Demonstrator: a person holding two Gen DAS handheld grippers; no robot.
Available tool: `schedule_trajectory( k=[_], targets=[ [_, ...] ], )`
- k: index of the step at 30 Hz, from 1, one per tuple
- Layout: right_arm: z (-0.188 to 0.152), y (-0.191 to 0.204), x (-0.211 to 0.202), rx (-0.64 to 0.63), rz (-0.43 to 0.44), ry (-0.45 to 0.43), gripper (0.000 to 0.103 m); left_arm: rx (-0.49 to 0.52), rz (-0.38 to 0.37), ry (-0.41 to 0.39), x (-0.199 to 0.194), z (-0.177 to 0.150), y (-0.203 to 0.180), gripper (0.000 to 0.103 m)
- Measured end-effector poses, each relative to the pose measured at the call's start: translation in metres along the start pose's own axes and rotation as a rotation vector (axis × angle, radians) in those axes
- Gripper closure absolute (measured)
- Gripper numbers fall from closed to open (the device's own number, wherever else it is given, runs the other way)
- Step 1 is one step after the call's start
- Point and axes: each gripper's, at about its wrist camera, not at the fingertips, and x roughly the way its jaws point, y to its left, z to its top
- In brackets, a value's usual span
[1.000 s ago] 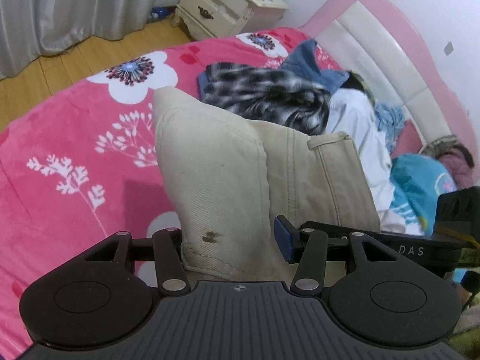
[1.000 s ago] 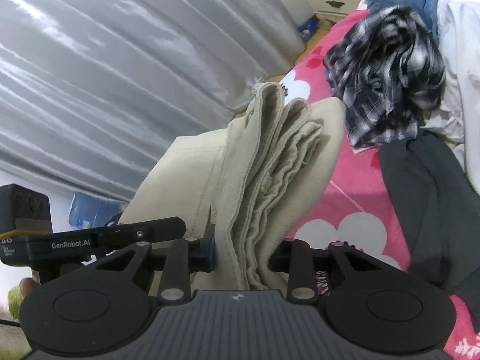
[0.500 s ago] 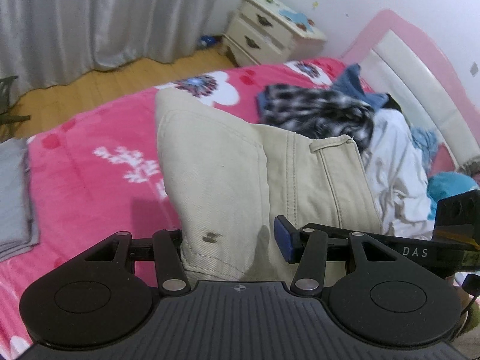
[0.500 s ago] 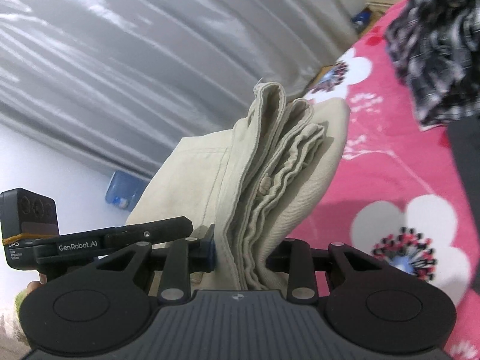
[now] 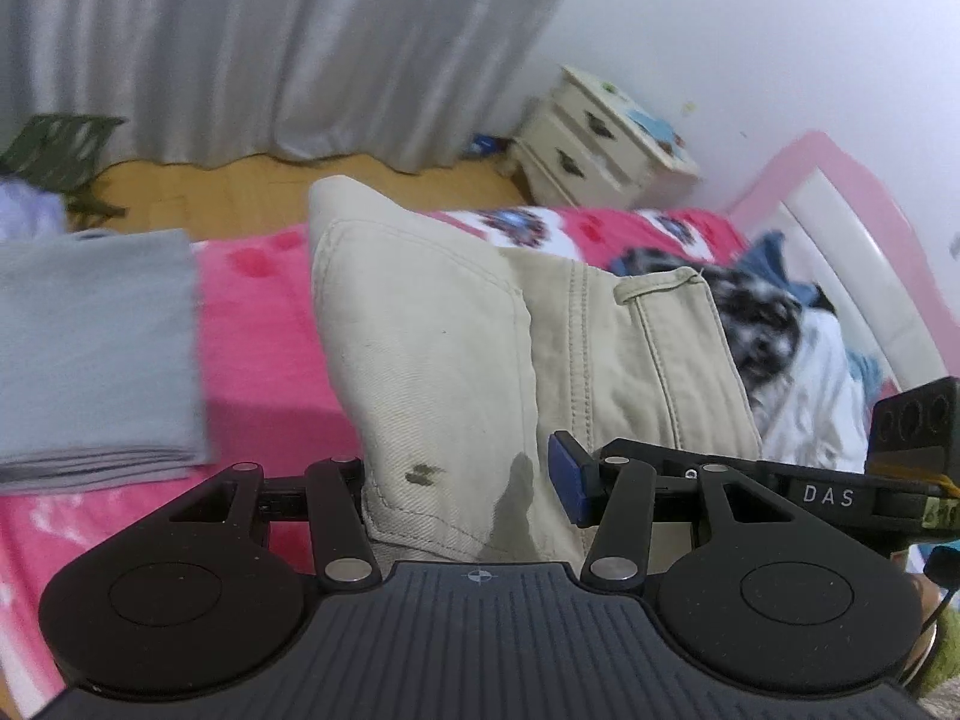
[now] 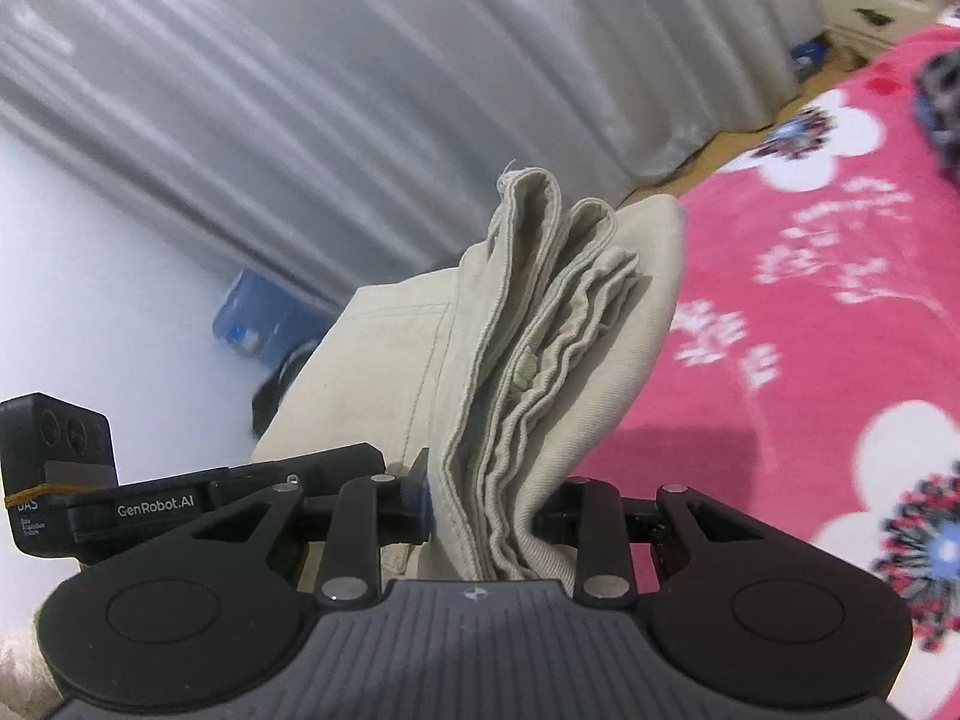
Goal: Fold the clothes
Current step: 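Carry the held trousers with both grippers toward the grey folded-clothes stack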
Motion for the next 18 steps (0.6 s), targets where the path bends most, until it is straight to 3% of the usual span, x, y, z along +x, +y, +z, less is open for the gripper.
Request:
schedule_trajectory(
  k=[10, 18],
  targets=[
    [0.018, 0.071, 0.163, -0.124, 0.066, 0.198, 0.070, -0.182, 0.131, -0.106, -0.008, 0.018, 0.133, 0.054],
    [0.026, 0.101, 0.280, -0.203, 0.091, 0.287, 0.070, -0.277, 0.210, -0.147, 0.007, 0.040, 0.221, 0.054]
  ],
)
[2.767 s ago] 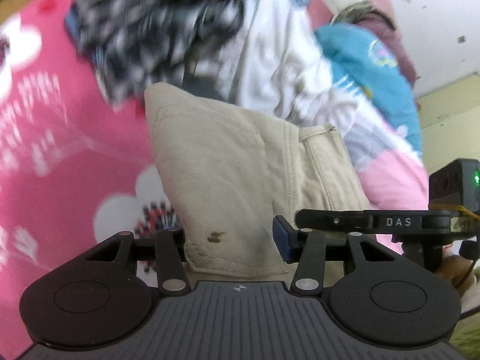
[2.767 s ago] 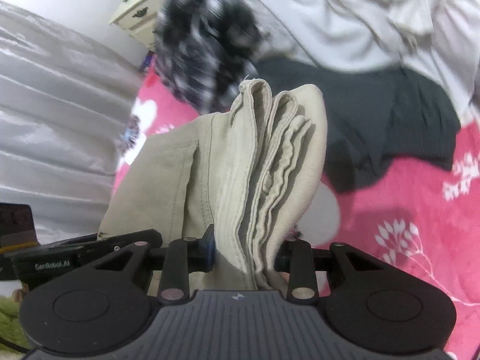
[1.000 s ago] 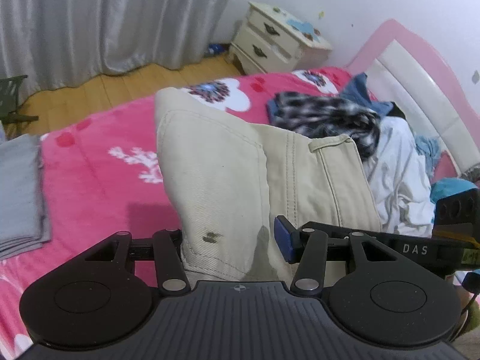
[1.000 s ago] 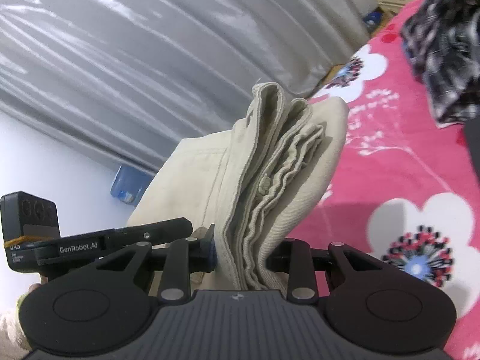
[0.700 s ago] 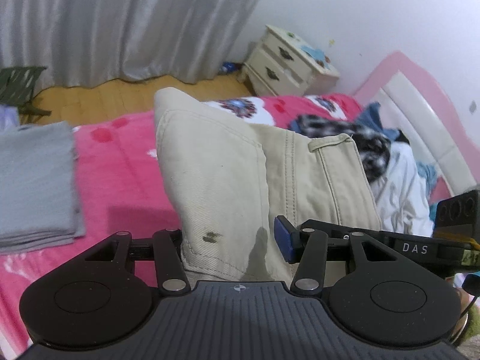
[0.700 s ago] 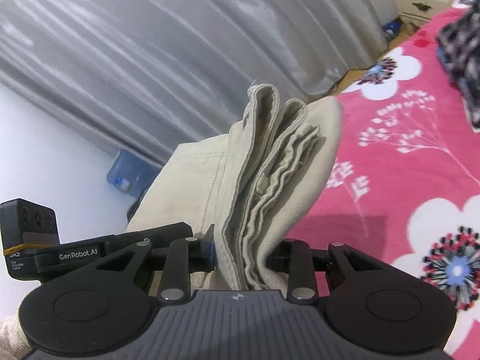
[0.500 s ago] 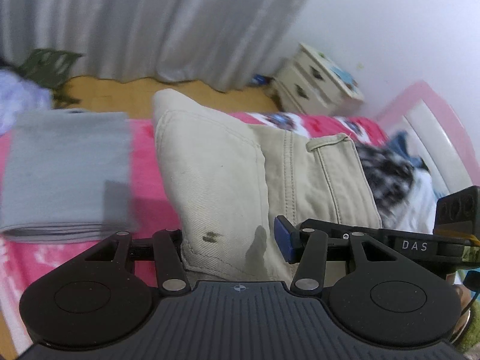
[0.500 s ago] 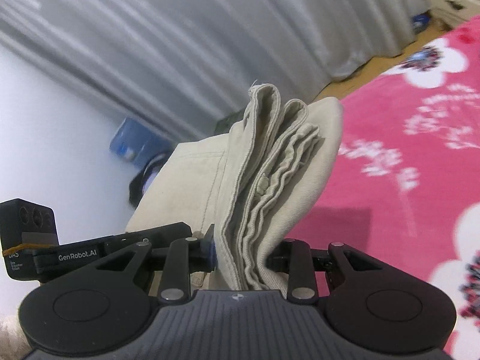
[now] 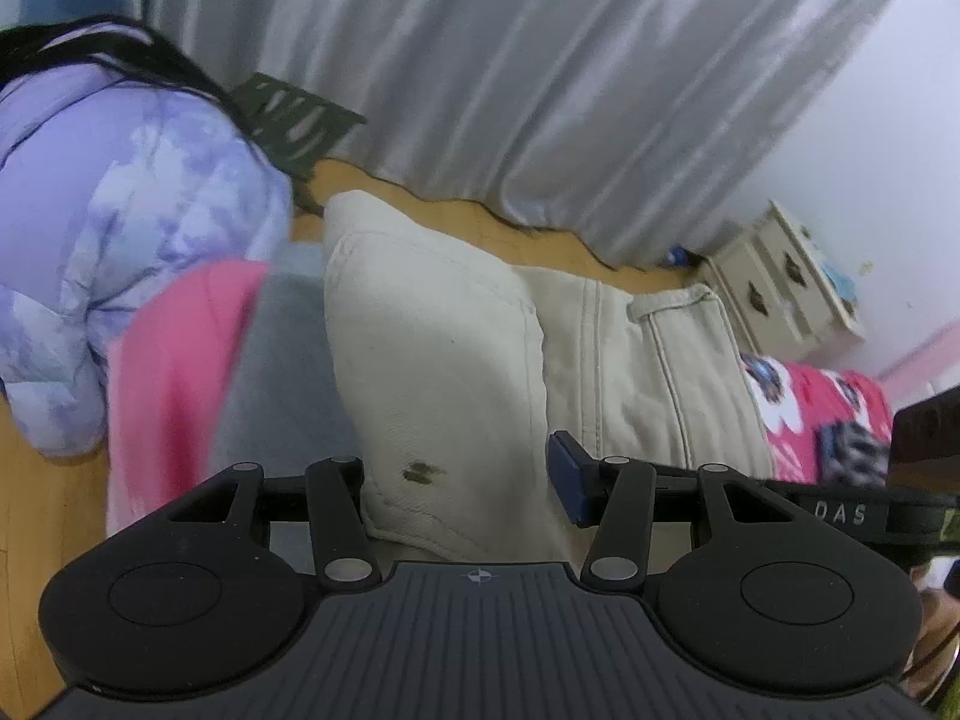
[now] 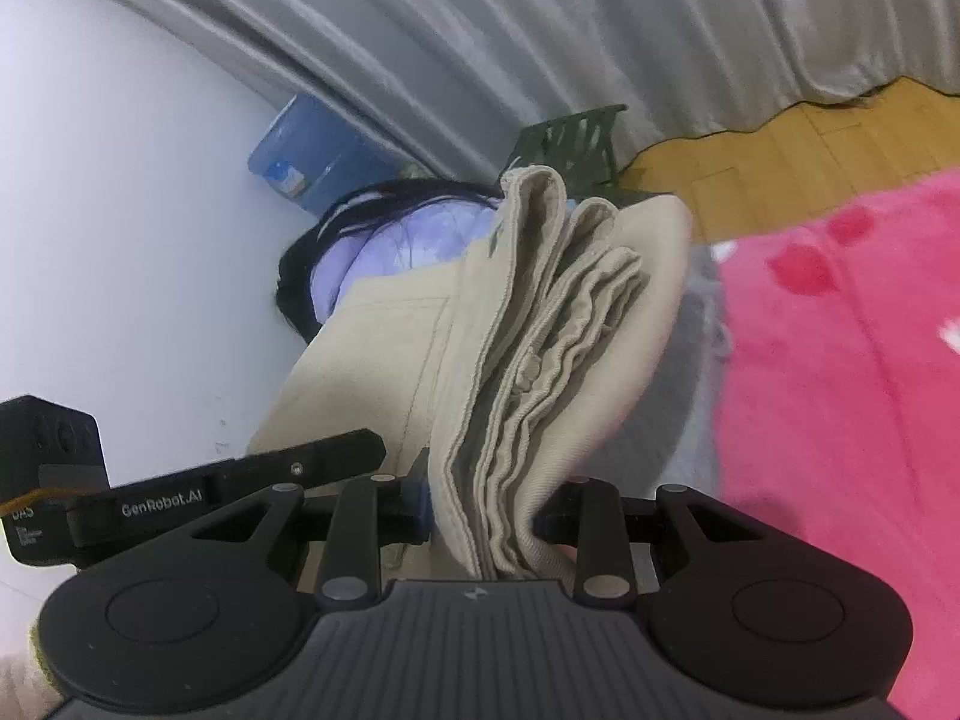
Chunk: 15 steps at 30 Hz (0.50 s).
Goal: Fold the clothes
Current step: 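Carry the held trousers with both grippers toward the grey folded-clothes stack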
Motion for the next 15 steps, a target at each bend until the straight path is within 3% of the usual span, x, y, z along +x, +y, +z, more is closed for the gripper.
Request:
schedule_trajectory(
  k=[5, 7, 9, 15],
  targets=[
    [0.013, -0.004, 0.045, -0.035, -0.007, 0.000, 0.071, -0.016, 0.020, 0.007, 0.027, 0.009, 0.039, 0.054],
    [0.014, -0.015, 0.065, -0.036, -0.019, 0.005, 0.071, -0.014, 0.072, 0.041, 0.049, 0.004, 0.057, 0.052],
    [0.009, -0.029, 0.083, -0.024, -0.029, 0.017, 0.071, -0.036, 0.066, 0.053, 0.060, 0.000, 0.070, 0.049],
    [0.004, -0.047, 0.081, 0.017, -0.001, 0.014, 0.071, 0.008, 0.035, 0.042, 0.055, -0.001, 0.066, 0.046]
  ],
)
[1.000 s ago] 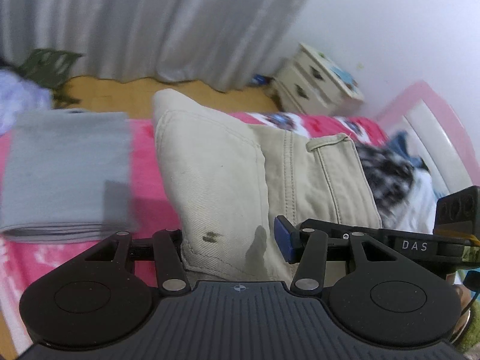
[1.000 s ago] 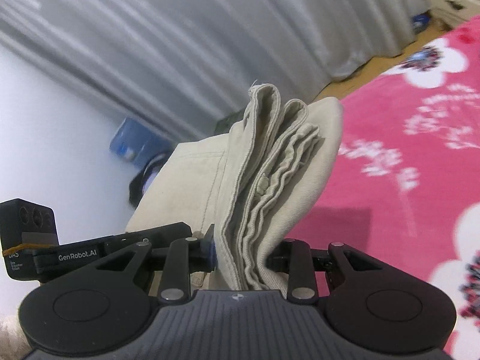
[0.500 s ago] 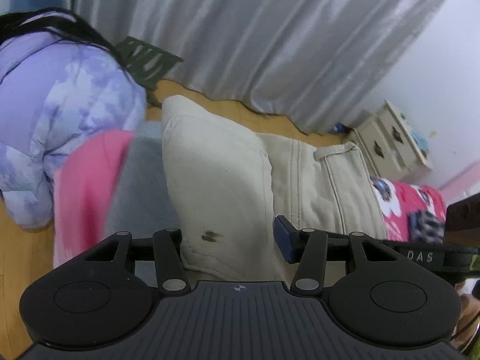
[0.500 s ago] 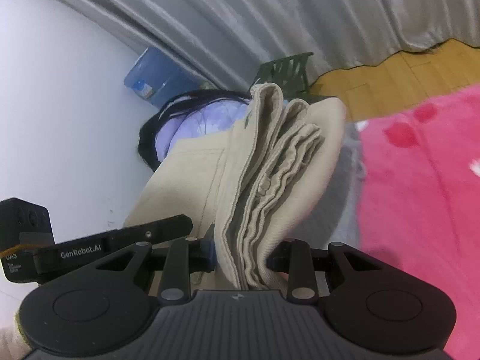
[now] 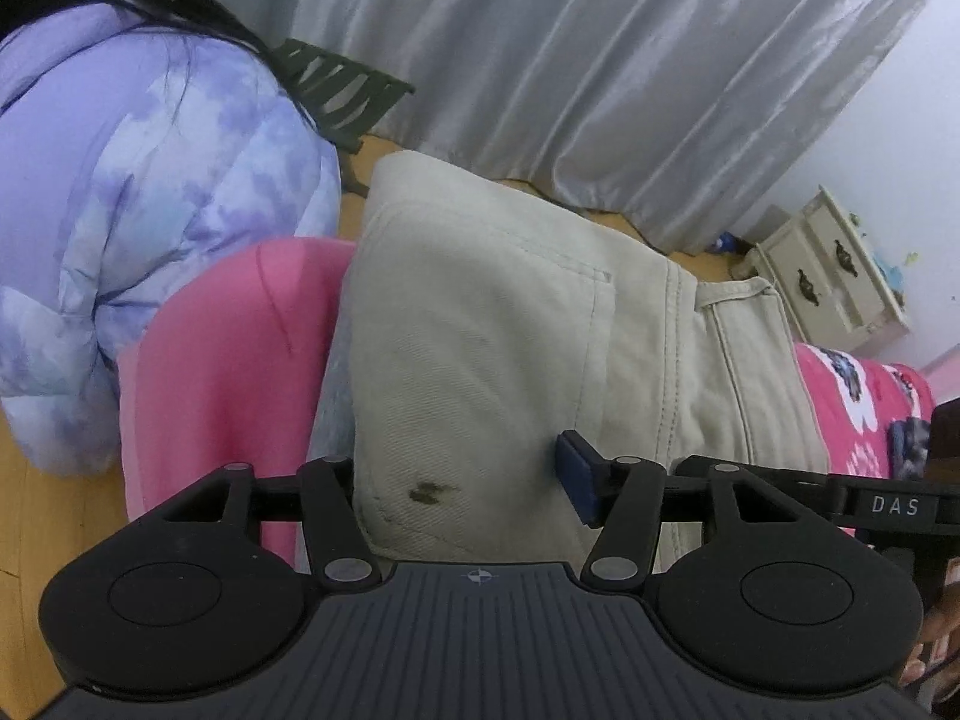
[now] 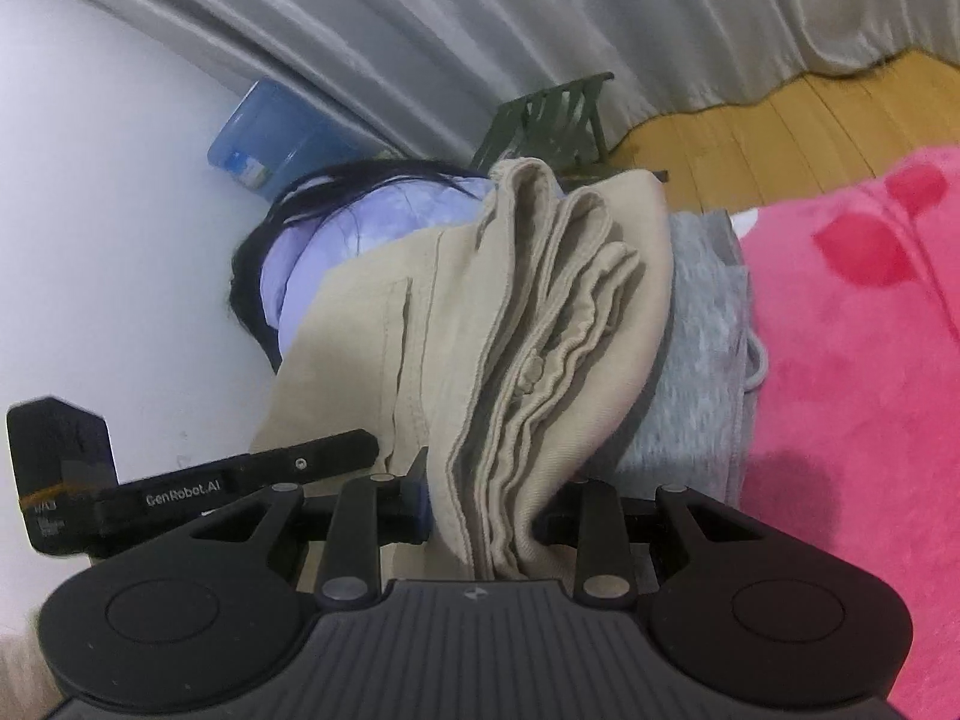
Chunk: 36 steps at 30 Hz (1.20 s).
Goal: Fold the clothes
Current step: 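Carry the held trousers with both grippers toward the grey folded-clothes stack, then lower the beige trousers onto the grey stack and open both grippers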
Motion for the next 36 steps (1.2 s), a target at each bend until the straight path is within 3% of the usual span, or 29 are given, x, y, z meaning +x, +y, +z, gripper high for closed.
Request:
schedule_trajectory(
  k=[6, 10, 13, 17, 19, 22, 24, 26, 29, 30, 31, 34, 36],
  targets=[
    [0.009, -0.001, -0.001, -0.031, 0.011, 0.016, 0.071, -0.055, -0.015, -0.009, -0.012, -0.003, 0.010, 0.042],
    [0.010, -0.005, 0.001, -0.042, 0.012, 0.028, 0.070, -0.035, -0.006, -0.002, -0.006, -0.007, 0.012, 0.042],
    [0.012, -0.014, -0.004, -0.024, 0.002, 0.038, 0.062, -0.050, 0.005, -0.007, -0.010, -0.003, 0.013, 0.036],
    [0.020, -0.024, -0.029, 0.028, -0.010, 0.015, 0.044, -0.081, 0.057, -0.093, -0.043, -0.002, 0.019, 0.033],
    [0.023, -0.022, -0.051, 0.005, -0.048, -0.031, 0.044, -0.073, 0.068, -0.158, -0.063, 0.001, 0.016, 0.033],
    [0.032, 0.001, -0.079, -0.119, -0.134, -0.139, 0.050, 0.027, 0.048, -0.217, -0.073, 0.010, -0.004, 0.033],
    [0.042, 0.021, -0.080, -0.189, -0.134, -0.191, 0.062, 0.105, 0.021, -0.223, -0.061, 0.018, -0.022, 0.033],
    [0.054, 0.038, -0.072, -0.252, -0.138, -0.226, 0.068, 0.157, 0.013, -0.213, -0.042, 0.023, -0.035, 0.033],
    [0.061, 0.041, -0.031, -0.325, -0.206, -0.171, 0.076, 0.213, 0.076, -0.171, -0.003, 0.025, -0.036, 0.034],
    [0.061, 0.032, -0.014, -0.329, -0.256, -0.130, 0.087, 0.215, 0.083, -0.158, 0.006, 0.024, -0.031, 0.038],
    [0.061, 0.025, 0.000, -0.334, -0.298, -0.096, 0.091, 0.216, 0.089, -0.144, 0.016, 0.023, -0.025, 0.039],
    [0.061, 0.020, 0.008, -0.360, -0.322, -0.086, 0.092, 0.297, 0.114, -0.130, 0.016, 0.020, -0.032, 0.036],
    [0.061, 0.025, 0.000, -0.373, -0.320, -0.092, 0.093, 0.294, 0.104, -0.116, 0.002, 0.021, -0.036, 0.036]
  ],
)
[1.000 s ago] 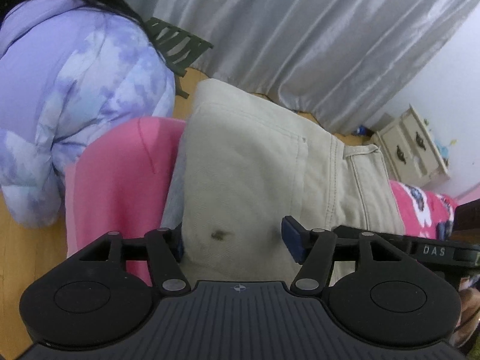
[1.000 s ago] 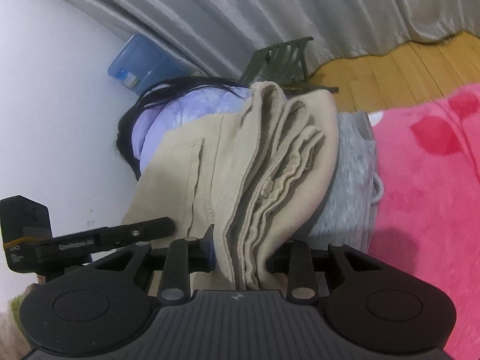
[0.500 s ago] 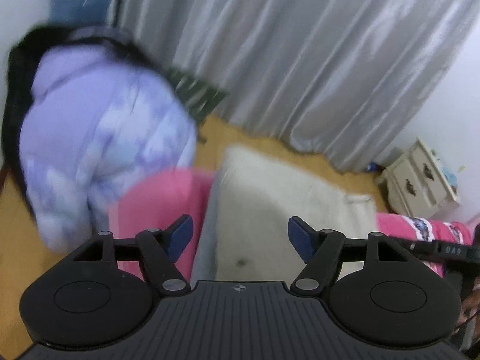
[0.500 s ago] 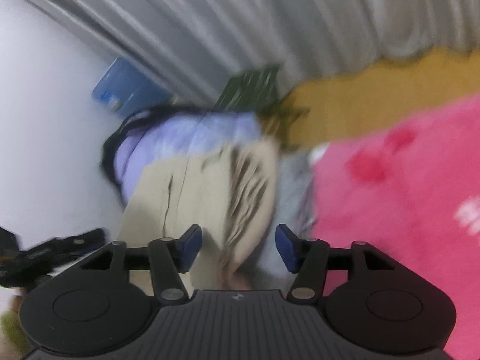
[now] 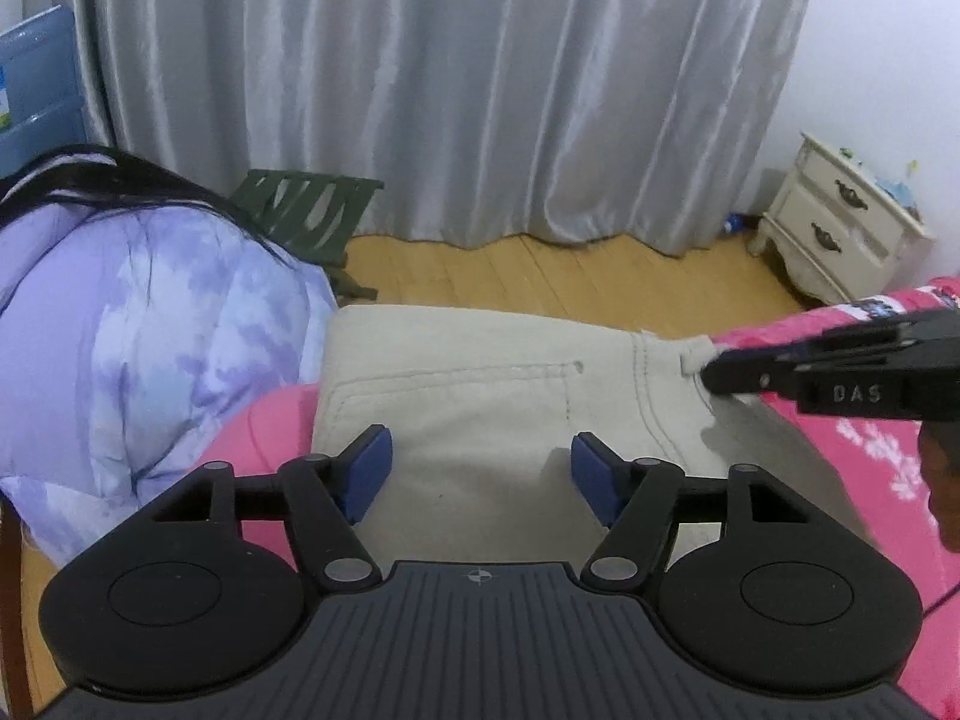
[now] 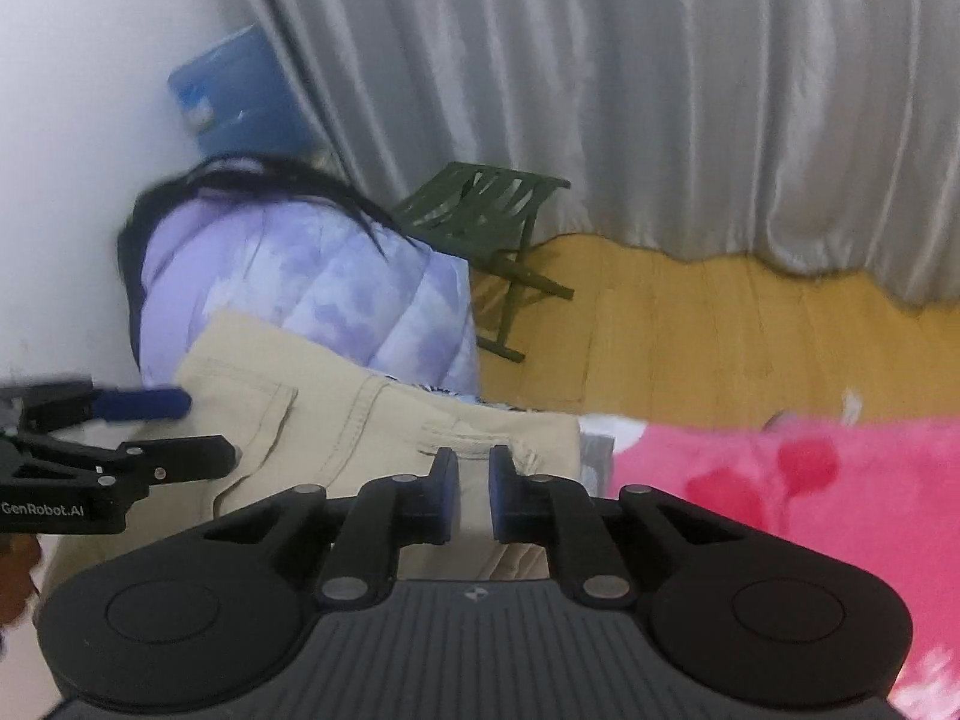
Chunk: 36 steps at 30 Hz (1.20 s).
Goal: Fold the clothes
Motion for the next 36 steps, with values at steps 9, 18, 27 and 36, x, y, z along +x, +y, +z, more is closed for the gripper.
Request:
schedule_trajectory(
  k=[9, 18, 27, 36],
  targets=[
    [-0.041, 0.032, -0.082, -0.090, 0.132, 0.110, 0.089, 0.028, -0.094, 0.097, -0.065, -0.048, -0.001, 0.035],
    [-0.096, 0.062, -0.042, -0.181, 0.025, 0.189, 0.092, 0.112, -0.056, 0.104, -0.048, -0.079, -0.007, 0.033],
    [-0.078, 0.059, -0.075, -0.148, 0.010, 0.107, 0.090, 0.037, -0.070, 0.088, -0.067, -0.055, -0.006, 0.033],
    [-0.014, 0.030, -0.011, 0.022, -0.064, 0.036, 0.093, -0.046, -0.021, 0.131, -0.027, -0.042, 0.005, 0.036]
  ],
)
